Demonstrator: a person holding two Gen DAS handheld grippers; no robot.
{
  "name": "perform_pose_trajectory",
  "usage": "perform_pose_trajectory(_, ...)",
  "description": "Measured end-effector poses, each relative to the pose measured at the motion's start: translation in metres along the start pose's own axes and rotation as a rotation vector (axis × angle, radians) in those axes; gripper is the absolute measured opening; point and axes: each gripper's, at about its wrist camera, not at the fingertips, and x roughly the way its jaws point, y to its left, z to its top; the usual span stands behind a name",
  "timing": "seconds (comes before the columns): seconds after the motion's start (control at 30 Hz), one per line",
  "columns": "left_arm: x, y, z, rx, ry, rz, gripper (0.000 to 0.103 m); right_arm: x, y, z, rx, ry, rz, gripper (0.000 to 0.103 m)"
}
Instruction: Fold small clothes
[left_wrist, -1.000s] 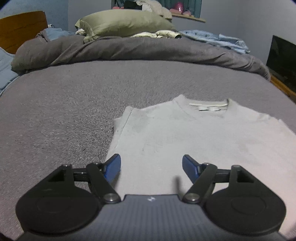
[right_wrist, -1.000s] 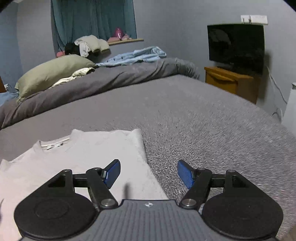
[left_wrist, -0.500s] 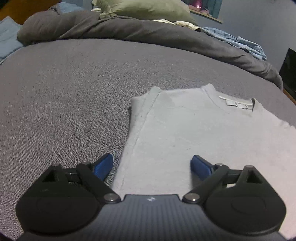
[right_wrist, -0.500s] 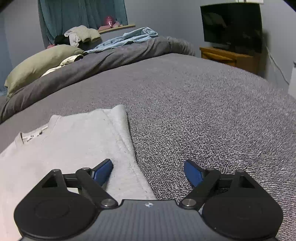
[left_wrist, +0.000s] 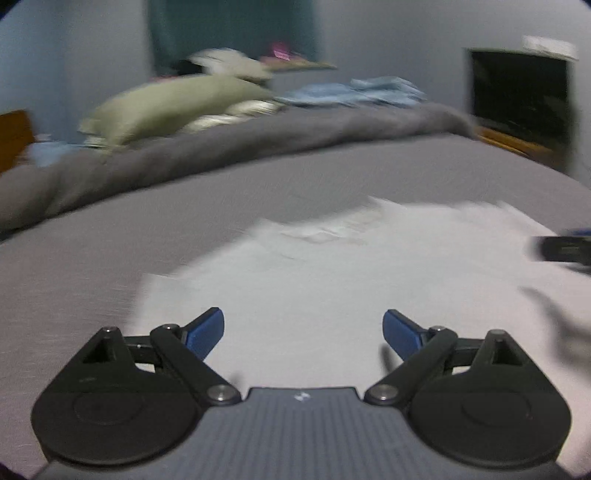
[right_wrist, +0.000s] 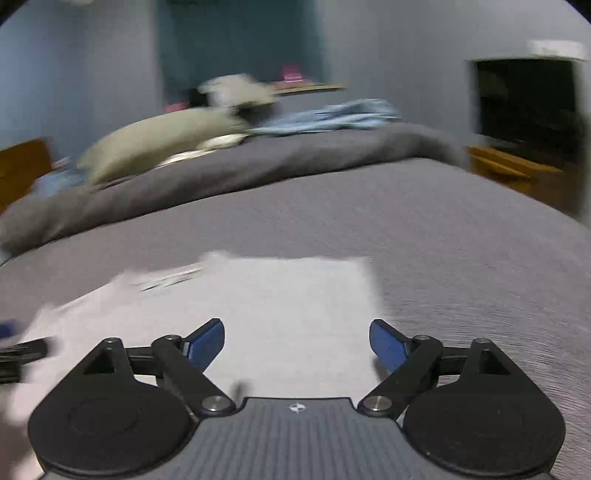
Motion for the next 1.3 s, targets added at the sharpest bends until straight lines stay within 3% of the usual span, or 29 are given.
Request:
perform_pose_trajectory(0.13, 0.011, -0.011, -0.013, 0.022, 0.073, -0.127, 0.093, 0.009, 0.026, -0.014, -0.141, 0.080, 0.120, 0.088)
perform_pose_trajectory(0.23, 0.017, -0.006, -0.020, 0.036, 0.091, -0.135, 0.096, 0.015, 0.029, -0.028, -0.223, 0.188, 0.114, 0.088)
perform_pose_trajectory(0.33, 0.020, -0.004, -0.015, 0.022, 0.115, -0.129, 0.097, -0.002, 0.026, -0.030, -0.214, 0.192, 0.080, 0.088)
perform_pose_trajectory(0.4, 0.017, -0.005, -0.014, 0.015, 0.126, -0.122, 0.097, -0.024, 0.021, -0.024, -0.121, 0.180, 0.037, 0.088)
perform_pose_trajectory(0.53, 0.000, -0.012, -0.025, 0.027, 0.128, -0.113, 0.097, -0.068, -0.009, -0.032, 0.215, 0.213, -0.034, 0.089)
perform_pose_trajectory(0.63, -0.010, -0.012, -0.029, 0.030, 0.131, -0.111, 0.097, -0.079, -0.039, -0.050, 0.450, 0.270, -0.098, 0.089)
perform_pose_trajectory(0.7, -0.012, -0.012, -0.030, 0.027, 0.133, -0.113, 0.097, -0.078, -0.053, -0.063, 0.560, 0.275, -0.083, 0.089)
perform_pose_trajectory(0.83, -0.013, -0.011, -0.031, 0.021, 0.135, -0.113, 0.097, -0.063, -0.072, -0.076, 0.621, 0.180, -0.069, 0.088)
perform_pose_trajectory(0.9, -0.013, -0.011, -0.031, 0.021, 0.133, -0.115, 0.097, -0.047, -0.077, -0.077, 0.630, 0.160, -0.057, 0.079)
perform_pose_trajectory(1.03, -0.013, -0.009, -0.028, -0.009, 0.149, -0.121, 0.097, -0.028, -0.097, -0.085, 0.728, 0.110, -0.043, 0.073)
perform_pose_trajectory(1.13, -0.010, -0.007, -0.013, -0.049, 0.178, -0.127, 0.097, -0.027, -0.108, -0.085, 0.828, 0.066, 0.007, 0.063)
perform_pose_trajectory(1.2, -0.012, -0.008, 0.001, -0.082, 0.166, -0.156, 0.097, -0.032, -0.114, -0.100, 0.932, 0.100, 0.041, 0.055)
perform_pose_trajectory(1.3, -0.011, -0.018, 0.021, -0.089, 0.145, -0.193, 0.097, -0.022, -0.117, -0.123, 1.095, 0.158, 0.072, 0.055)
